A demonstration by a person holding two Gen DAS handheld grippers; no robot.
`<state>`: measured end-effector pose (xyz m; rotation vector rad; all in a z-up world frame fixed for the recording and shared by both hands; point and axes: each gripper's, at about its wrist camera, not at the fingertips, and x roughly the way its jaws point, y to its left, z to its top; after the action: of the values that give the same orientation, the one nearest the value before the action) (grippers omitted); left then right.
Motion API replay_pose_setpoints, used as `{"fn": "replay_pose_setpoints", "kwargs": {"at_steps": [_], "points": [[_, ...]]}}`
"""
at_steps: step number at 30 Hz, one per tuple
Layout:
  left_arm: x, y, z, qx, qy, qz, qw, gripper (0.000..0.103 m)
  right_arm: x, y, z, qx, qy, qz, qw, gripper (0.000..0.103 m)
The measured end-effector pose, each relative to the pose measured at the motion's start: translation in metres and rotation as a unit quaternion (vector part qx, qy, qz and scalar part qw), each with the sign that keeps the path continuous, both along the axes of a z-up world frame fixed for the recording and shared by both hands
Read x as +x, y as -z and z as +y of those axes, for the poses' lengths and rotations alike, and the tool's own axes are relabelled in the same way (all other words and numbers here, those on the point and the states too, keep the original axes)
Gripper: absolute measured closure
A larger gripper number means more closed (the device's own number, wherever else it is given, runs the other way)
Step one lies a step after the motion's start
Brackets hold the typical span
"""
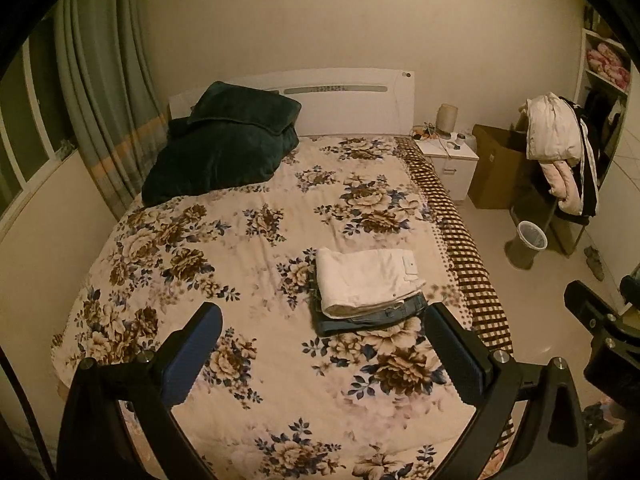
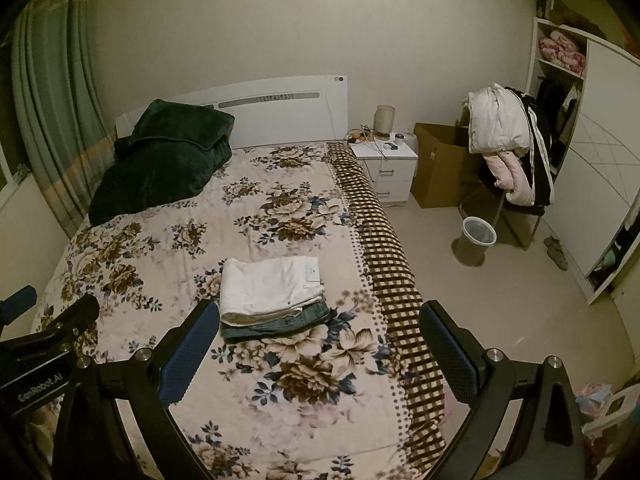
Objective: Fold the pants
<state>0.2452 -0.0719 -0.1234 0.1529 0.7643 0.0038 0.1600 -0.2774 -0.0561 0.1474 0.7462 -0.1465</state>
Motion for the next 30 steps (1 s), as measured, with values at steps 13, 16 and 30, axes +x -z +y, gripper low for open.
{"fn": "replay_pose_setpoints", "kwargs": {"at_steps": [13,16,30], "points": [[0.000,-0.003,0.001,0.003,0.004,-0.006,1.0000,0.000,-0.004,0.005,0.005,0.005,0.001,0.003,1.000,0.001],[0.000,-0.003,0.000,0.003,0.003,-0.006,1.0000,0.000,-0.005,0.007,0.006,0.006,0.001,0.003,1.000,0.001],[-0.002,-0.003,-0.001,0.003,0.007,-0.008,0.9999,0.000,-0.019,0.011,0.011,0.010,0.003,0.001,1.000,0.001]]}}
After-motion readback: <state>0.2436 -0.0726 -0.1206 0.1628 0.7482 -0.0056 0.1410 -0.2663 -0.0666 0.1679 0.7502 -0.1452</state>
